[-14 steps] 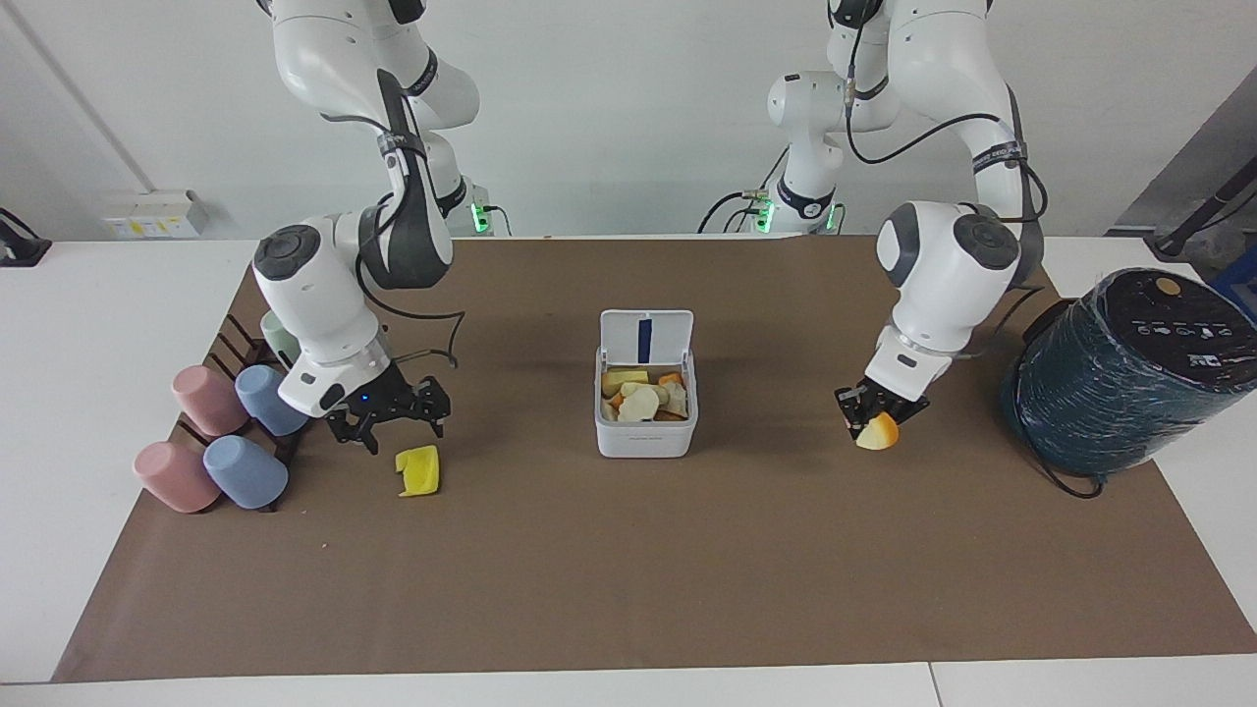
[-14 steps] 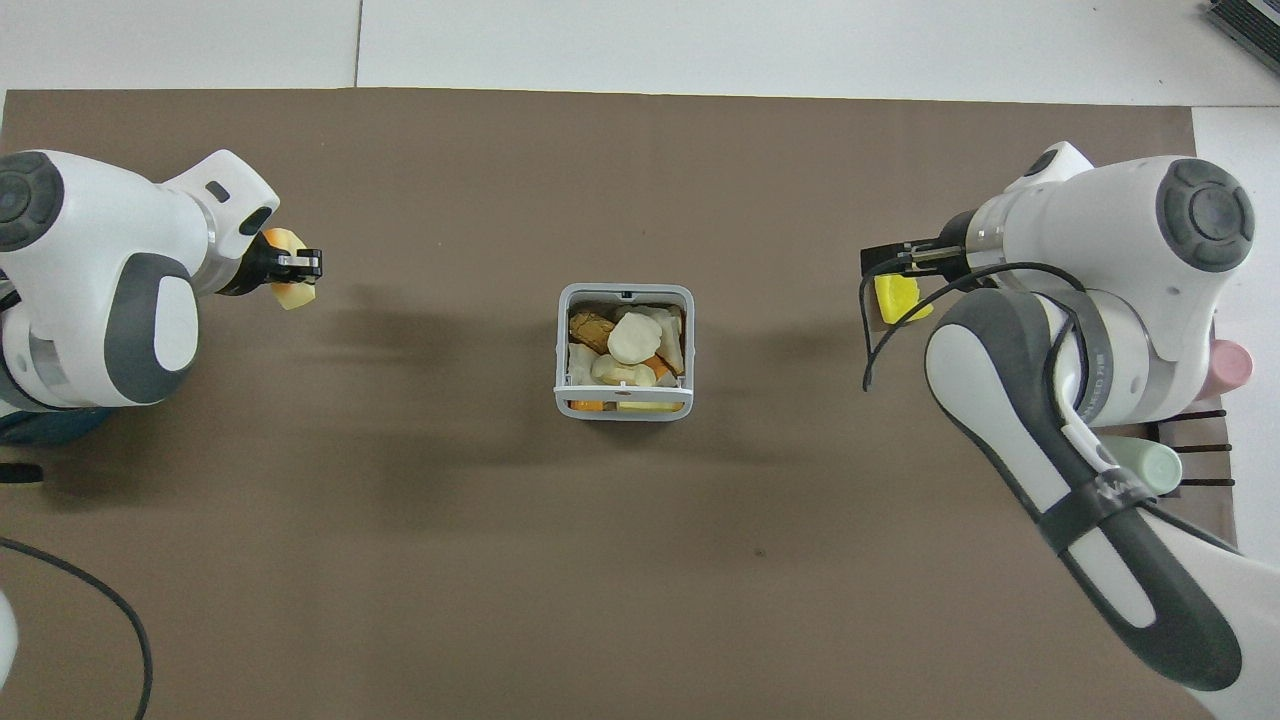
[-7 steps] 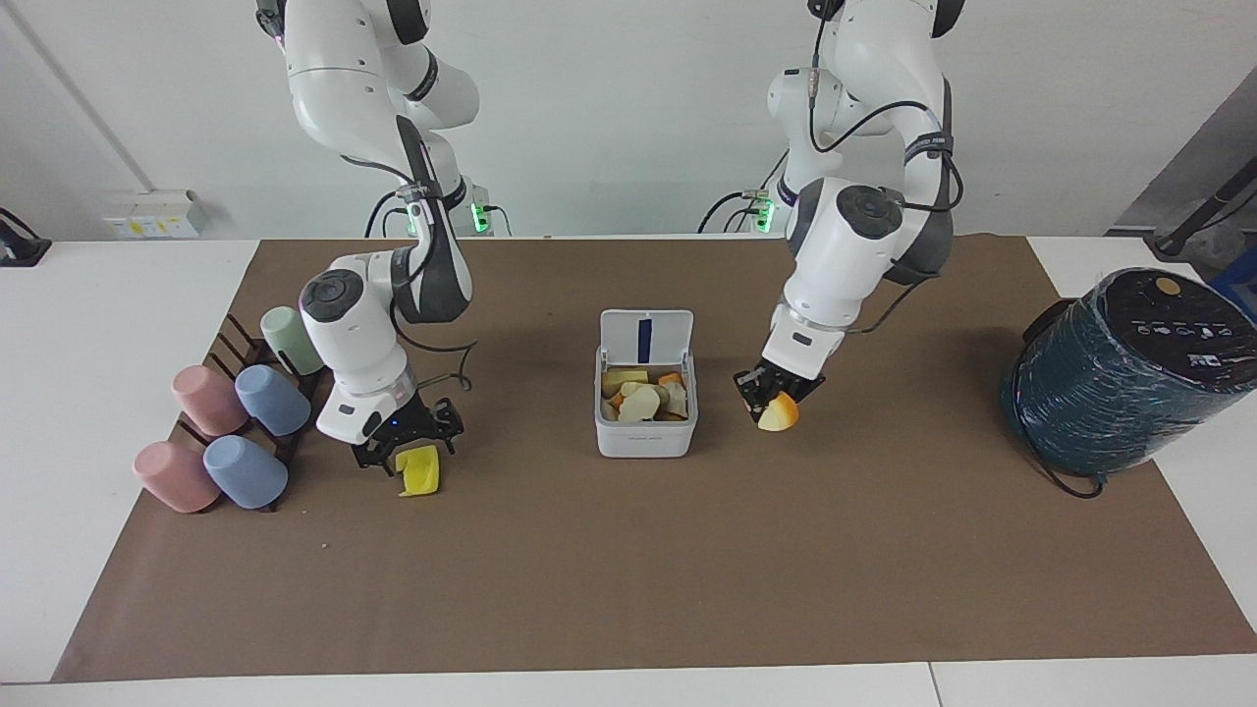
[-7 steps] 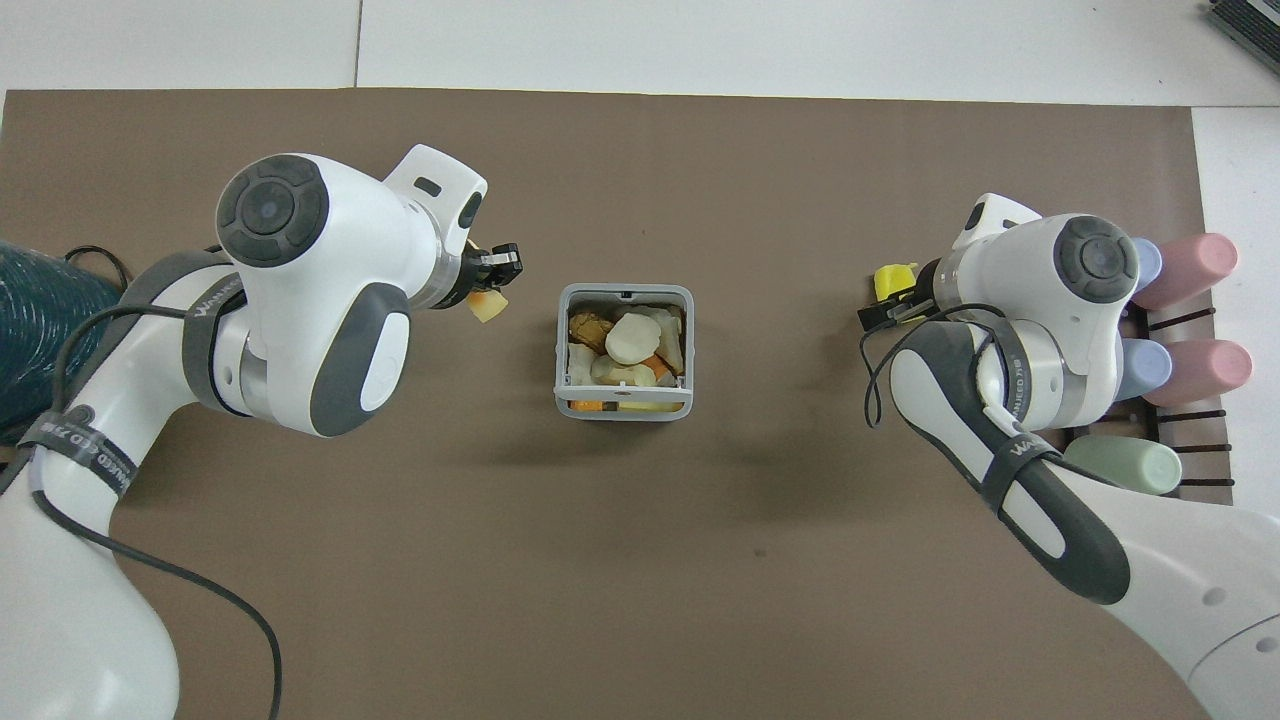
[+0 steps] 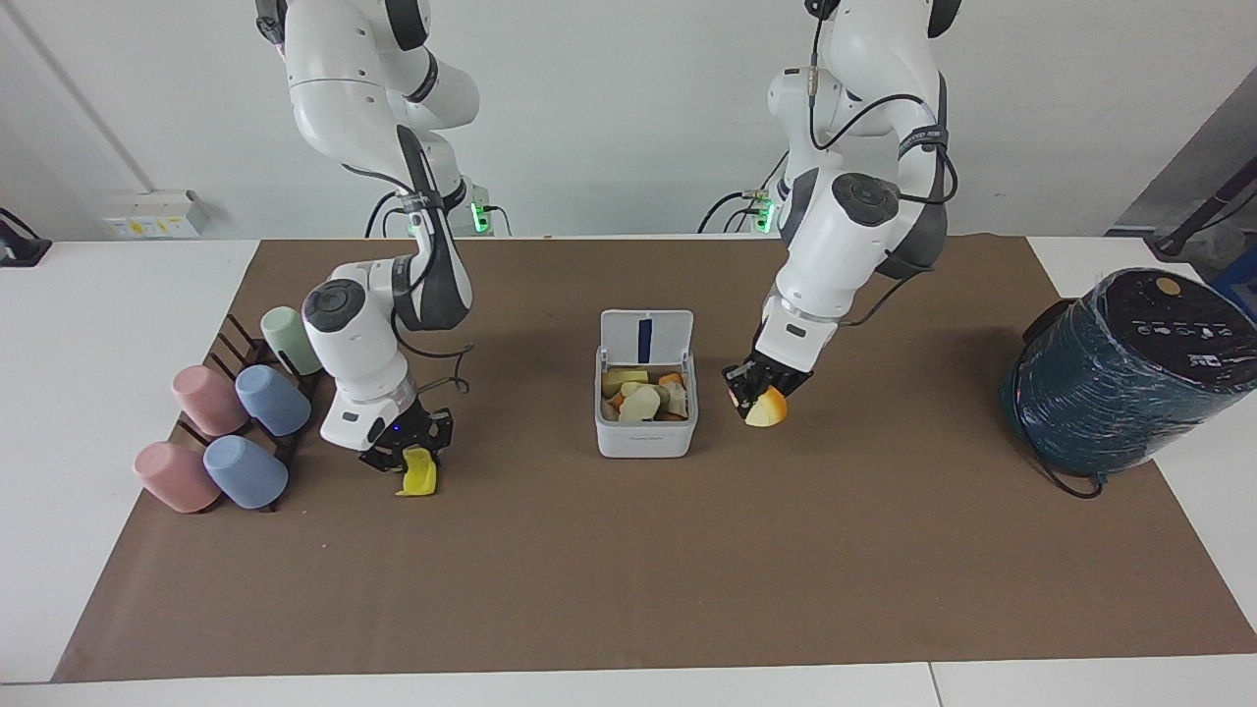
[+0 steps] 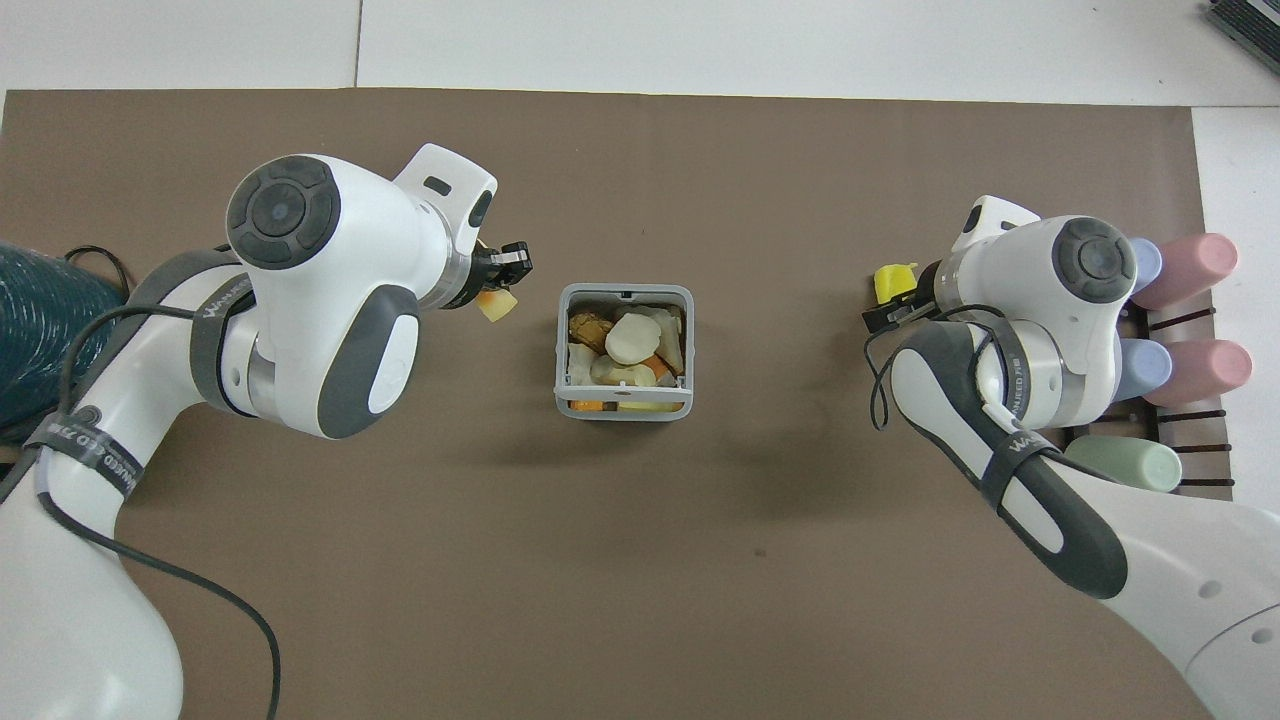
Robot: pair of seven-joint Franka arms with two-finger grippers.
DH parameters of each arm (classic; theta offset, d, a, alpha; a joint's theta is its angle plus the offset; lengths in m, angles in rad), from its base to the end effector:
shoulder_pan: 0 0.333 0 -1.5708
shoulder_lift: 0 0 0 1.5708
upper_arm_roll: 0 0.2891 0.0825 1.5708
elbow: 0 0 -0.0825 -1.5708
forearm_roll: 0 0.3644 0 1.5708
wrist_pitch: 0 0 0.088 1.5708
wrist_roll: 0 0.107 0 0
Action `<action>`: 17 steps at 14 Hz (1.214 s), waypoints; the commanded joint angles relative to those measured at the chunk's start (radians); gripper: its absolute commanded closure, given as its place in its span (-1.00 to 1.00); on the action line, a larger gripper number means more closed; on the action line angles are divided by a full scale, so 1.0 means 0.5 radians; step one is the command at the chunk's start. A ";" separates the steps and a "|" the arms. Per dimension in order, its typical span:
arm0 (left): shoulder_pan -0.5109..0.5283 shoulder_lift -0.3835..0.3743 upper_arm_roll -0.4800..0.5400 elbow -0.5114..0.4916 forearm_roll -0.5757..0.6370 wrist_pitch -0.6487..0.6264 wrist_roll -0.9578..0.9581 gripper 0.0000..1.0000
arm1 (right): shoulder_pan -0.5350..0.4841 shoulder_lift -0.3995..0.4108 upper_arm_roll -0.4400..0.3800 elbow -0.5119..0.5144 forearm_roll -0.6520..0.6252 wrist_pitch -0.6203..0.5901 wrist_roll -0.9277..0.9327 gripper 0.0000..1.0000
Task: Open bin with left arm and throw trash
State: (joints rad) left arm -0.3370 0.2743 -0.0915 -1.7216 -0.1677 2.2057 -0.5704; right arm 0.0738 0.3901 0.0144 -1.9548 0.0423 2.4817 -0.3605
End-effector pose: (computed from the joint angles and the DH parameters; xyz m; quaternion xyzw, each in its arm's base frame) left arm 0.5745 -0.2637 0.4287 0.9842 0.1153 0.0513 0.1241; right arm 0.6039 0.0529 0.2793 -0.9761 -0.2058 -0.0700 0.0073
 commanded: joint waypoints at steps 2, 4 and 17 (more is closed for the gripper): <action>-0.151 0.007 -0.004 0.041 -0.082 -0.033 -0.248 0.99 | -0.013 -0.031 0.011 0.022 -0.045 -0.088 0.110 1.00; -0.246 0.001 -0.007 0.023 -0.085 -0.033 -0.328 0.66 | -0.007 -0.102 0.014 0.099 -0.033 -0.271 0.214 1.00; -0.339 -0.018 -0.007 0.025 -0.085 -0.064 -0.338 -1.00 | 0.015 -0.369 0.085 0.372 0.667 -0.859 0.874 1.00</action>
State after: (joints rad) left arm -0.5007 0.2744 -0.1104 -1.7205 -0.1932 2.2018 -0.7354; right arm 0.0856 0.2075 0.0467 -1.7855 0.3490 2.0679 0.0418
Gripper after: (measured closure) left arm 0.000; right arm 0.956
